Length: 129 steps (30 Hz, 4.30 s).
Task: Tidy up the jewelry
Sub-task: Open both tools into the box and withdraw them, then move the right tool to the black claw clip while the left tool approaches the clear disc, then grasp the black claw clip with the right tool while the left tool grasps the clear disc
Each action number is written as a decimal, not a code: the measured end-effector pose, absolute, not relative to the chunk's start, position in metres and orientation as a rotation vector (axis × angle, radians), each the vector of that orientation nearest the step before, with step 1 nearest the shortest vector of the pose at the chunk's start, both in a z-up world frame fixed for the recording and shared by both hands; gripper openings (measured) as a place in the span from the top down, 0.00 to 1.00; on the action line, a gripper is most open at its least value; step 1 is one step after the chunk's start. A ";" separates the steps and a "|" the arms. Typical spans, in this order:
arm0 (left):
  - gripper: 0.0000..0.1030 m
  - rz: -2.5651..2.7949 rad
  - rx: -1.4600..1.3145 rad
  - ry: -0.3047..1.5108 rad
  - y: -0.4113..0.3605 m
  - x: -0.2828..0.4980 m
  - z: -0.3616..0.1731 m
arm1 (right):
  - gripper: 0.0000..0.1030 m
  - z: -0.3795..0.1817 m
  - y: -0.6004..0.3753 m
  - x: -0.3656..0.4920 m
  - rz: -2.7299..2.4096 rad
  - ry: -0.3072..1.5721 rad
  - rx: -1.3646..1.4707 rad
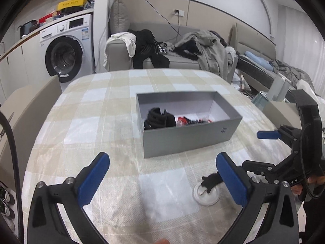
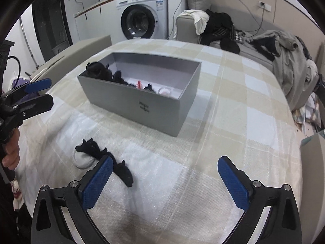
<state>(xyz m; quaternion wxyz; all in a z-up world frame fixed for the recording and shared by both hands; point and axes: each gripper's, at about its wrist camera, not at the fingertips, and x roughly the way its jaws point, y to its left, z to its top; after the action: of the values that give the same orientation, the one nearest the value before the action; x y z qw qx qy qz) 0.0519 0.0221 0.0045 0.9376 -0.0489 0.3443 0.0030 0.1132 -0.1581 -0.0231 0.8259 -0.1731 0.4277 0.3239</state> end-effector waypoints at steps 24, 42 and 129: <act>0.06 -0.208 0.014 0.882 -0.017 0.045 -0.026 | 0.00 -0.031 -0.168 0.125 0.569 0.929 -0.395; 0.66 -0.257 0.088 0.894 -0.030 0.041 -0.030 | 0.00 -0.029 -0.163 0.119 0.593 0.919 -0.408; 0.66 -0.060 -0.098 0.722 0.026 0.026 -0.004 | 0.08 0.000 -0.126 0.086 0.738 0.761 -0.260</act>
<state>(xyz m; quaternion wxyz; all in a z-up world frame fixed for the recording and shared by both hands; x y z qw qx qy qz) 0.0264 0.0261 -0.0040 0.9339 -0.0481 0.3532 -0.0293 0.0862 -0.1265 0.0000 0.8546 -0.1237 0.3620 0.3511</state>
